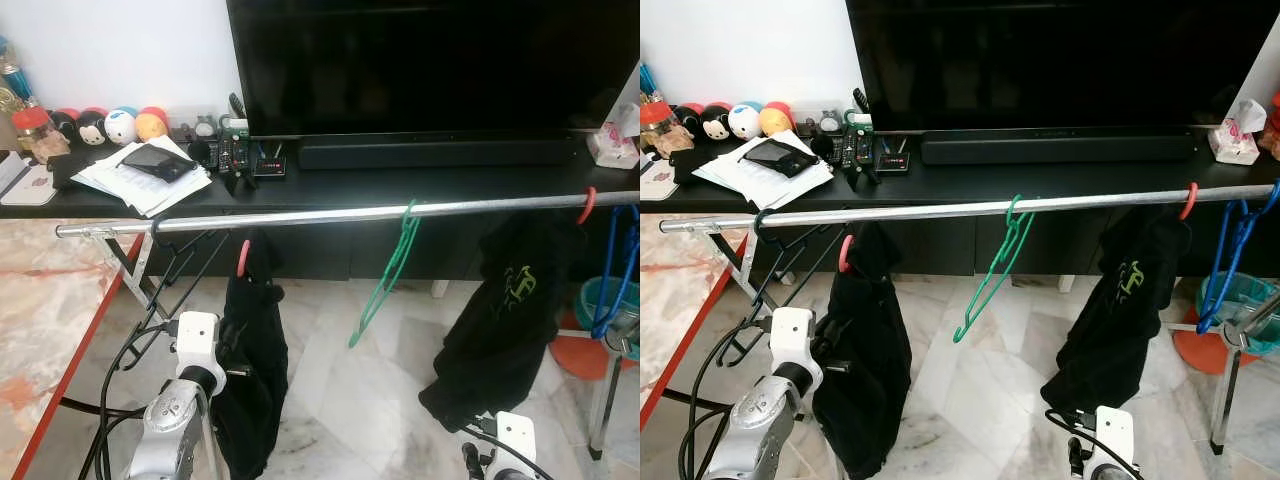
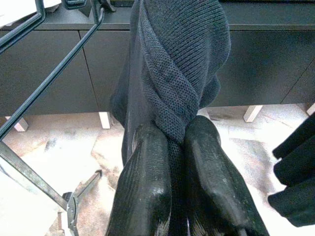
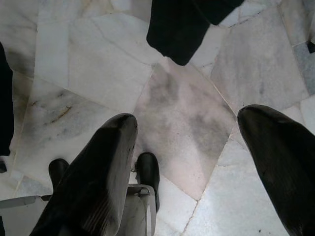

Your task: Hang hanger

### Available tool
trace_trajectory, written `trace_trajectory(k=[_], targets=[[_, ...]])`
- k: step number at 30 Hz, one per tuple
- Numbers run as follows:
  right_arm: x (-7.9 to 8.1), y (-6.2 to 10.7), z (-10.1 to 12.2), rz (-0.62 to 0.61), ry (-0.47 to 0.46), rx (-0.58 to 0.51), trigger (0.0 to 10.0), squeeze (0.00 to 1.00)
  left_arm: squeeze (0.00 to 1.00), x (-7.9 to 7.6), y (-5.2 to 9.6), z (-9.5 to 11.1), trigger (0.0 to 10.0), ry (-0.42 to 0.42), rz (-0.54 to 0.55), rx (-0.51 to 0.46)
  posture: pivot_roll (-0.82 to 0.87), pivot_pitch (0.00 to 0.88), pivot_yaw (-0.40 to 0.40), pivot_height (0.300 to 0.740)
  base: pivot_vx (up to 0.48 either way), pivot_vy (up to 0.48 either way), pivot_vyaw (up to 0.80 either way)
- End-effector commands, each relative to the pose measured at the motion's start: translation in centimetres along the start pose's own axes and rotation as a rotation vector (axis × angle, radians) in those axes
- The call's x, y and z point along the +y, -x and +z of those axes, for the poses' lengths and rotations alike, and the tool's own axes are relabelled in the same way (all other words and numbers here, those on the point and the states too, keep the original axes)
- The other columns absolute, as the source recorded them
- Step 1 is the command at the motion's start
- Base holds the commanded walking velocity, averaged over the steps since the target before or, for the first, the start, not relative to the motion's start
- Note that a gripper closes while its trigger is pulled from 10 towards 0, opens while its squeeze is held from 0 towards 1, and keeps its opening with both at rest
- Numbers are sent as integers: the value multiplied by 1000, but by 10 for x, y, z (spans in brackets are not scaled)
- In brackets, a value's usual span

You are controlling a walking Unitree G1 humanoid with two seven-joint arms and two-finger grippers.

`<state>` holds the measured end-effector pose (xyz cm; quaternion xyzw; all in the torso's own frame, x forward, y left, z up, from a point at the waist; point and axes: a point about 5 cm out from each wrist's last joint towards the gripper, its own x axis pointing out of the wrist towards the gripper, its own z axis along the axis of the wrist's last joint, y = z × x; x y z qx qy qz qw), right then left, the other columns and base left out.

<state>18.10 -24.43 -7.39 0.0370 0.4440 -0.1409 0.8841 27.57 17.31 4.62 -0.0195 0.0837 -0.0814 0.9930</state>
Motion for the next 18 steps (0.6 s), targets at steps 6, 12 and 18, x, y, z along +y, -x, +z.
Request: trace_trajectory(k=[6, 12, 18], targets=[[1, 0, -3, -2, -4, 2, 10000, 0, 0, -5, -4, 13, 10000, -27, -13, -44, 38, 0, 42, 740, 0, 0, 0], [0, 1, -3, -4, -2, 3, 10000, 0, 0, -8, -4, 12, 10000, -20, -18, -43, 36, 0, 40, 740, 0, 0, 0], [-1, 1, -3, -7, -1, 3, 10000, 0, 0, -10, -4, 12, 10000, -14, -19, -42, 37, 0, 36, 740, 0, 0, 0]])
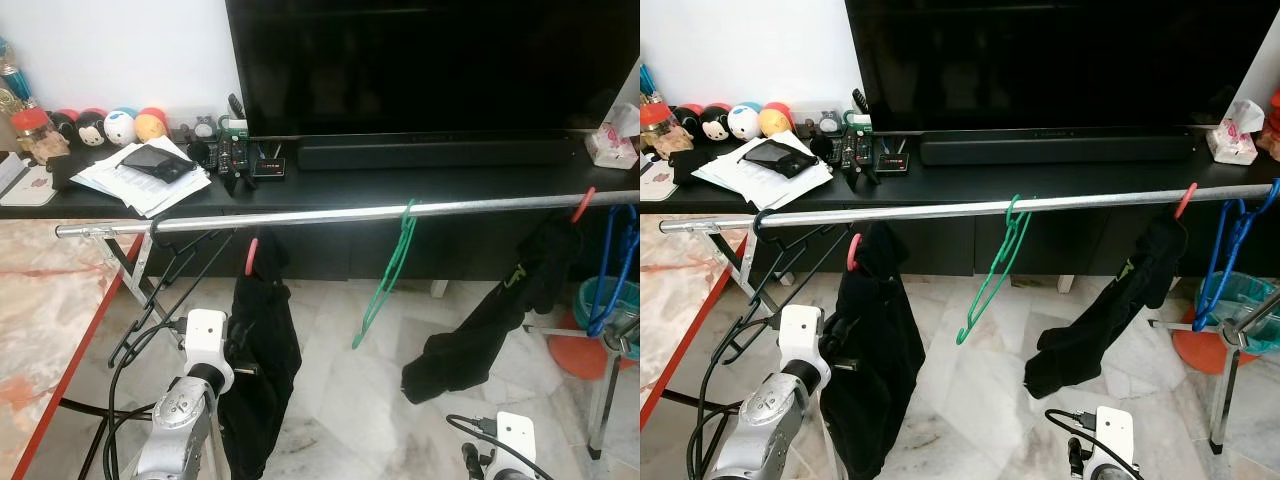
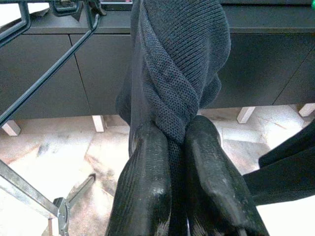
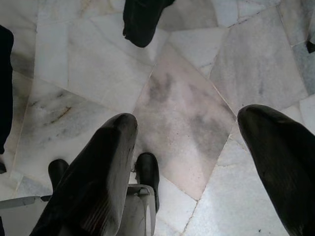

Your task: Hang hanger

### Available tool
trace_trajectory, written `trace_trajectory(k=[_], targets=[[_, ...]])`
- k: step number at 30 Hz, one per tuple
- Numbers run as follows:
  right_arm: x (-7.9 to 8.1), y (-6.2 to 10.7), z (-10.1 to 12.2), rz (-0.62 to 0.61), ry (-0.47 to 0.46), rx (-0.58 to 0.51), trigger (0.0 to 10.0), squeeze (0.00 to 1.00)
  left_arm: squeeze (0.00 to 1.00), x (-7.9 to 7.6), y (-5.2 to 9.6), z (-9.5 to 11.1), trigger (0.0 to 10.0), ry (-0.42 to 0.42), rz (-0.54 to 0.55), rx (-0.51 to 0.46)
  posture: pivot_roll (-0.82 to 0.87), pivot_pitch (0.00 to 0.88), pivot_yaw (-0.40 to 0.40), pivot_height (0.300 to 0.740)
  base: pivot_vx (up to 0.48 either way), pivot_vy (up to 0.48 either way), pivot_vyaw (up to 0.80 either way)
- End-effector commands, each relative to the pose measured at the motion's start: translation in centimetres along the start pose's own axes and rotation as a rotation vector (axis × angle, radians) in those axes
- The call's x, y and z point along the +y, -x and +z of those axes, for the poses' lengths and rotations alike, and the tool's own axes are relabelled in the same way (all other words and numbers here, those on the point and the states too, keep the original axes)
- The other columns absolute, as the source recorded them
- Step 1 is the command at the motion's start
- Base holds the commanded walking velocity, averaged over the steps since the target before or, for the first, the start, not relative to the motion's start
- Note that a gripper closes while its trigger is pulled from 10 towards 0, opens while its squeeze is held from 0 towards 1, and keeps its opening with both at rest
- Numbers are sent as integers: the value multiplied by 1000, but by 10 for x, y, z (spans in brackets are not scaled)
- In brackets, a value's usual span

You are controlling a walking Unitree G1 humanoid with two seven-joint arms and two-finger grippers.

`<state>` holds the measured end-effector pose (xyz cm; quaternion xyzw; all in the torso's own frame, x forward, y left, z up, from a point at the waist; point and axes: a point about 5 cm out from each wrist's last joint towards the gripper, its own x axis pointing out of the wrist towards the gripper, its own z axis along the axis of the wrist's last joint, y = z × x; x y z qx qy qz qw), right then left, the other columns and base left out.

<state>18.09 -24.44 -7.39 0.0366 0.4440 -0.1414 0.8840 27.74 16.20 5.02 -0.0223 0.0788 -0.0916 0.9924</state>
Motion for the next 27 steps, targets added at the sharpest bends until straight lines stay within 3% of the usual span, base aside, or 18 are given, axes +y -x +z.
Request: trace_trajectory(k=[1, 6, 27], targets=[[-1, 1, -3, -6, -1, 4, 10000, 0, 0, 1, -1, 8, 10000, -17, 2, -32, 37, 0, 36, 740, 0, 0, 0], [-2, 1, -3, -6, 2, 4, 10000, 0, 0, 0, 0, 8, 10000, -11, 4, -30, 39, 0, 34, 740, 0, 0, 0], [-1, 0, -2, -3, 3, 3, 10000, 0, 0, -1, 1, 8, 10000, -4, 11, -25, 41, 0, 34, 740, -295, 0, 0]])
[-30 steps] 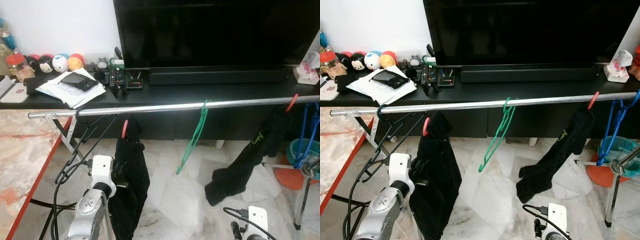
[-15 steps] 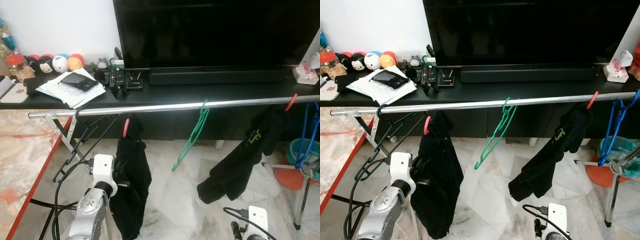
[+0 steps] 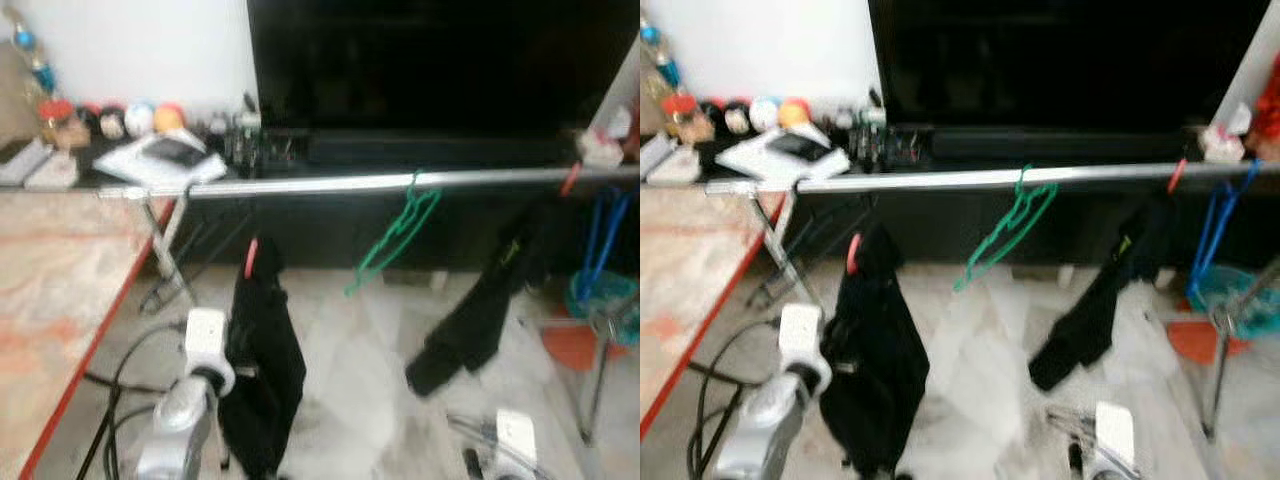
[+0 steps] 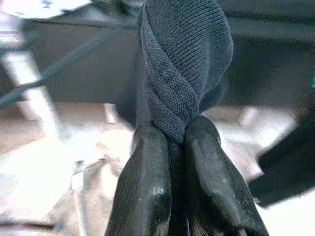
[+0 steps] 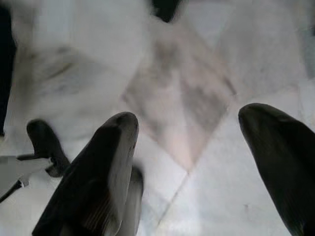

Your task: Hang hanger

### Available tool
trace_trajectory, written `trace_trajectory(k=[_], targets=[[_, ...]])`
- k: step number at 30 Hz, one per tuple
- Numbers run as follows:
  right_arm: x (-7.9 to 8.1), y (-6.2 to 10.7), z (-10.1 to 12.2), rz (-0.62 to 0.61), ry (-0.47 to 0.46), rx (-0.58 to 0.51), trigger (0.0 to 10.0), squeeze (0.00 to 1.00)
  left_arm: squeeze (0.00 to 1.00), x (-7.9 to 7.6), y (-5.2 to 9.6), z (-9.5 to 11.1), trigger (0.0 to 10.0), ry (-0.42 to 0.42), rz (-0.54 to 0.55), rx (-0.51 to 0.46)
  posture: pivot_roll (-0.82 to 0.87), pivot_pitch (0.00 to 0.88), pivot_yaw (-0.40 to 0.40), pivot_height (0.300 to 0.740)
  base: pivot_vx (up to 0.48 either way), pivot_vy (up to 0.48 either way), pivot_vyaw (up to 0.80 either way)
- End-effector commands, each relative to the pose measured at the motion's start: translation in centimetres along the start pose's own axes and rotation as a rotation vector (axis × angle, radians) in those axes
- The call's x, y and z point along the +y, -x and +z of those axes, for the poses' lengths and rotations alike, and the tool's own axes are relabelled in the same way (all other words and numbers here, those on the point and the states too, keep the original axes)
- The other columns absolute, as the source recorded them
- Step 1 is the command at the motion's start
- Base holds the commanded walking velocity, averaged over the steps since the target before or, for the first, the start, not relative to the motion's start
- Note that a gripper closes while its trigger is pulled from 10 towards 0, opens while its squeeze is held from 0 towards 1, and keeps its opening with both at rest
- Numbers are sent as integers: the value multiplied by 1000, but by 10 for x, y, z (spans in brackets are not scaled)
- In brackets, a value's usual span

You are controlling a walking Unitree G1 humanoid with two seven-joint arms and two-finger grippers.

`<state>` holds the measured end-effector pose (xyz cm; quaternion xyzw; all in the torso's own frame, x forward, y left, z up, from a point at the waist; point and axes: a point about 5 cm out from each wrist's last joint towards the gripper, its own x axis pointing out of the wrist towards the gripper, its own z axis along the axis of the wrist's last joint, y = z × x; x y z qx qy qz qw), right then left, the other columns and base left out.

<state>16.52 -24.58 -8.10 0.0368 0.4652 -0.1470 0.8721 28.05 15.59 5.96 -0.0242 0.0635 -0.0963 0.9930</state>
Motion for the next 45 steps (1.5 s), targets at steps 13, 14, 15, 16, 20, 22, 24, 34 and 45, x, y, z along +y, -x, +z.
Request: trace_trajectory(k=[13, 14, 15, 16, 20, 22, 24, 34, 45], targets=[[4, -2, 14, 11, 0, -47, 10000, 0, 0, 4, 4, -1, 10000, -1, 22, 6, 42, 0, 32, 740, -291, 0, 0], [4, -2, 15, 12, 0, -47, 10000, 0, 0, 4, 4, -1, 10000, -1, 21, 7, 42, 0, 32, 740, -292, 0, 0], [4, -2, 15, 11, -3, -50, 10000, 0, 0, 4, 4, -1, 10000, 0, 21, 7, 42, 0, 32, 740, -292, 0, 0], [4, -2, 15, 11, -3, -50, 10000, 0, 0, 4, 4, -1, 10000, 0, 21, 7, 42, 0, 32, 740, -292, 0, 0], [4, -2, 15, 12, -2, -53, 10000, 0, 0, 4, 4, -1, 10000, 0, 21, 9, 43, 0, 31, 740, -296, 0, 0], [4, -2, 15, 12, -3, -53, 10000, 0, 0, 4, 4, -1, 10000, 1, 20, 10, 43, 0, 31, 740, -300, 0, 0], [4, -2, 15, 12, -4, -52, 10000, 0, 0, 4, 4, -1, 10000, 2, 20, 10, 43, 0, 31, 740, -300, 0, 0], [5, -2, 14, 13, -12, -46, 10000, 0, 0, 4, 5, -2, 10000, 4, 16, 12, 44, 0, 33, 740, -297, 0, -328], [5, -2, 14, 13, -5, -55, 10000, 0, 0, 2, 4, -1, 10000, 7, 4, 12, 43, 0, 36, 740, -298, 0, 0]])
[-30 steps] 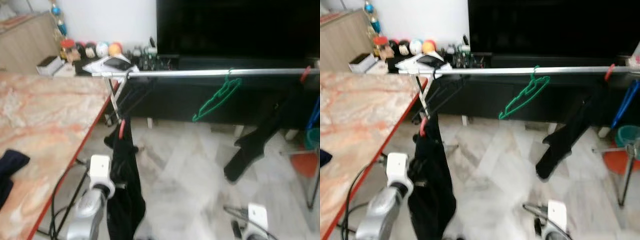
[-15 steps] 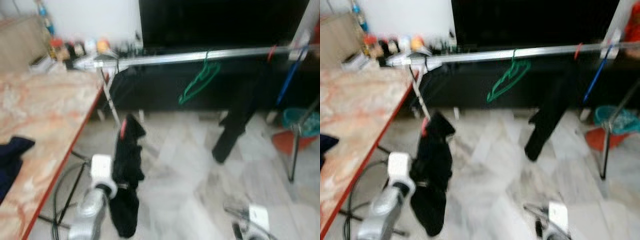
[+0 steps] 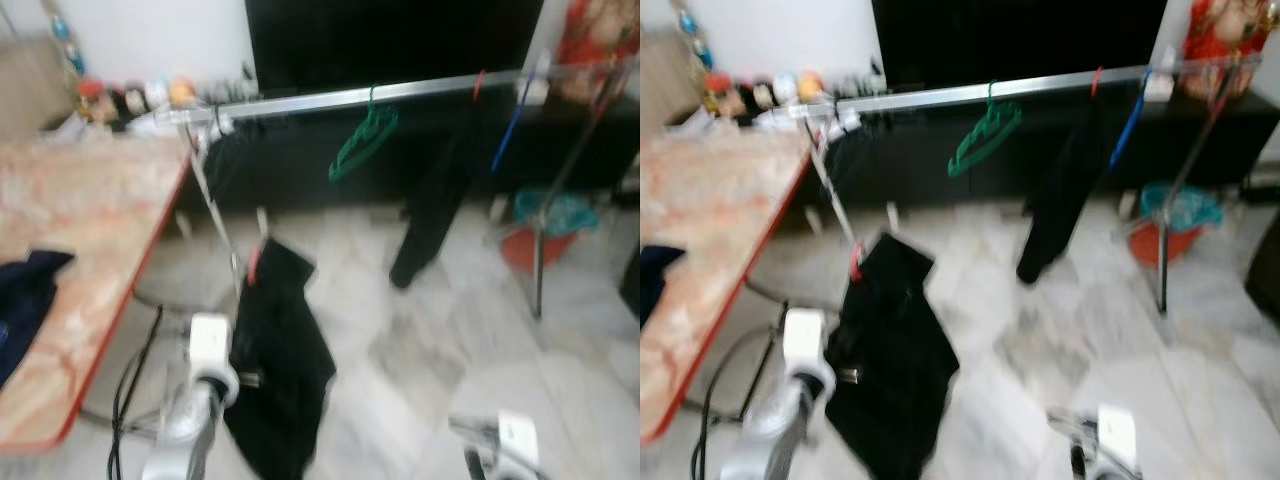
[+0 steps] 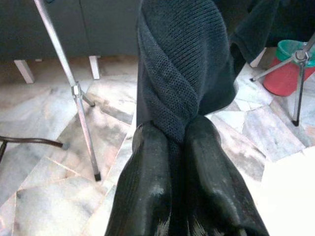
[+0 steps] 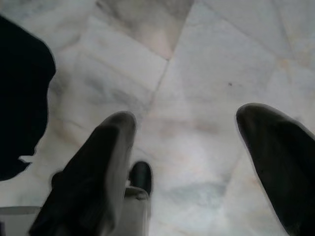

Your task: Hang hanger

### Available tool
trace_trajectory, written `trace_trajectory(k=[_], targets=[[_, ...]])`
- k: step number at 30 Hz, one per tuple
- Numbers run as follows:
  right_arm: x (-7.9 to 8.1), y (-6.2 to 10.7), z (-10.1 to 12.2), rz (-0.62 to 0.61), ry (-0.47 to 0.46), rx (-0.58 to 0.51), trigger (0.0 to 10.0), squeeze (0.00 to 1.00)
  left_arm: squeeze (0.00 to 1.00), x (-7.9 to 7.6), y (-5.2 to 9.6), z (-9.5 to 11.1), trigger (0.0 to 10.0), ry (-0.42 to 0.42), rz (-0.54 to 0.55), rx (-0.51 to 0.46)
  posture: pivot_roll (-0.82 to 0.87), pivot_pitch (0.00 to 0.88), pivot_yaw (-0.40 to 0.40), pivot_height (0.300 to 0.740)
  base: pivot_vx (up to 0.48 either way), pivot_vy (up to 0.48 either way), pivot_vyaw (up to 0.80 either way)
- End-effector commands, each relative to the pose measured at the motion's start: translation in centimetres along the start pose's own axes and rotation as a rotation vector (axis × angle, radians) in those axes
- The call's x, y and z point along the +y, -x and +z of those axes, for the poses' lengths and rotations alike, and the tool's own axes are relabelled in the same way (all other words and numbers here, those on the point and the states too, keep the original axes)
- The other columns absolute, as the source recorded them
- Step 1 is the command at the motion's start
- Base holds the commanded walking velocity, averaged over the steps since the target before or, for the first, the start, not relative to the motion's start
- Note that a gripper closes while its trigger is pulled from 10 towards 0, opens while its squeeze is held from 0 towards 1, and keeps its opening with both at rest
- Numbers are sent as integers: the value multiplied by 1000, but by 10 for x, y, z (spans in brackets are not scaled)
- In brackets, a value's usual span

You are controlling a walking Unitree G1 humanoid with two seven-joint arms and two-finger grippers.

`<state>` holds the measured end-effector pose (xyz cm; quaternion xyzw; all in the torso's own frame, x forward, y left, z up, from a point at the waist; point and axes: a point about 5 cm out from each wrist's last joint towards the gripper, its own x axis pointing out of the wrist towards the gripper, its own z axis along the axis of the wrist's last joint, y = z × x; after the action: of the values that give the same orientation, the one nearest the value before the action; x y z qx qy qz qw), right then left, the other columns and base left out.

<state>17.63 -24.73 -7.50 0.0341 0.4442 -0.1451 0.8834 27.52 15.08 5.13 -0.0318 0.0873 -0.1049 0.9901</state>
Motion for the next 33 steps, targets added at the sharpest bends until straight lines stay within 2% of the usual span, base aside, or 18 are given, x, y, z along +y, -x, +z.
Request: trace_trajectory(k=[1, 33], targets=[[4, 0, 2, 7, -6, -7, 10000, 0, 0, 7, 1, 8, 10000, -12, 21, -35, 43, 0, 36, 740, -300, 0, 0], [4, 0, 2, 6, -7, -12, 10000, 0, 0, 5, 0, 11, 10000, -8, -11, -35, 46, 0, 35, 740, -321, 0, 0]])
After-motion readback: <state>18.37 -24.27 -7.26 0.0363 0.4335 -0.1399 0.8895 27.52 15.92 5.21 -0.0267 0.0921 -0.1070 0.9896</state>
